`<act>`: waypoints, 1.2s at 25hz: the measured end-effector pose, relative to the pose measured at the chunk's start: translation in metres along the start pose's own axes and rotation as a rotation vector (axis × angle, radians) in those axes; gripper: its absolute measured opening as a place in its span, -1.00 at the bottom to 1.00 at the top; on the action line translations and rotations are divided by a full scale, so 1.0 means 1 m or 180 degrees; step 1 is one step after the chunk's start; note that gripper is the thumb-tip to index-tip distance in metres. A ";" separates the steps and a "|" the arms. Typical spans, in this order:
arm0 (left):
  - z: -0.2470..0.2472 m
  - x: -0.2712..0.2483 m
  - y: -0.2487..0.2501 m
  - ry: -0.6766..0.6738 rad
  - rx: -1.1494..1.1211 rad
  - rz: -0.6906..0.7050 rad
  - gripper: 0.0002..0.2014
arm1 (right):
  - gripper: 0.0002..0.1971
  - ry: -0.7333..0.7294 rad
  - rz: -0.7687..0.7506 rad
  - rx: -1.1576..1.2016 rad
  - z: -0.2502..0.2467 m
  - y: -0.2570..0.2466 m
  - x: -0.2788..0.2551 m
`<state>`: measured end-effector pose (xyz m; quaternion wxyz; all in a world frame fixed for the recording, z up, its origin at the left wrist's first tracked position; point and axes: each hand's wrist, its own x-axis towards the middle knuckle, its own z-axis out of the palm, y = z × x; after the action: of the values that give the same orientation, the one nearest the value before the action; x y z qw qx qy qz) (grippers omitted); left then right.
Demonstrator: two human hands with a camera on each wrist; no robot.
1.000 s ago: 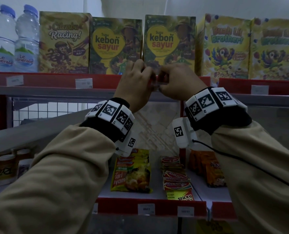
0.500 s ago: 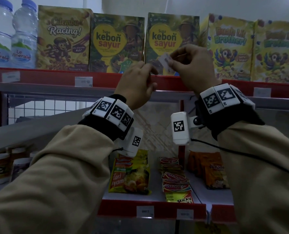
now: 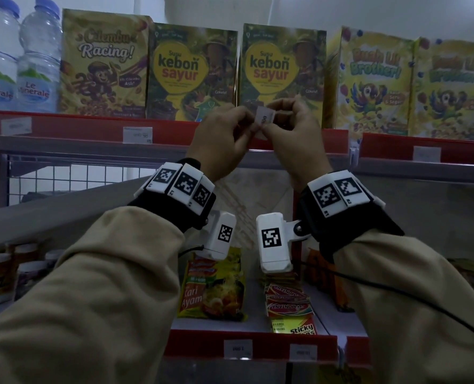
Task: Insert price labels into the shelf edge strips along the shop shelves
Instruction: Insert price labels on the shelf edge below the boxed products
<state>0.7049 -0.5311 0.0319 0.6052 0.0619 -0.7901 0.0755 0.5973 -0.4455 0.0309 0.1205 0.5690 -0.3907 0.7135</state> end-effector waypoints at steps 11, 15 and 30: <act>-0.030 0.012 0.001 -0.0700 0.0879 0.0315 -0.78 | -0.95 -0.0152 -0.0917 -0.1622 -0.020 -0.007 0.023; -0.038 0.010 -0.009 -0.0607 0.1333 0.0159 -0.75 | -0.95 -0.0050 -0.0951 -0.1540 -0.007 -0.002 0.028; -0.034 -0.004 -0.032 -0.0350 0.0626 -0.0179 -0.82 | -0.87 -0.1170 -0.0723 -0.2178 0.000 -0.014 0.035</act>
<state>0.7445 -0.5554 0.0381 0.5537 0.1473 -0.8088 0.1322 0.5951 -0.4458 0.0687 0.3091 0.6537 -0.5553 0.4108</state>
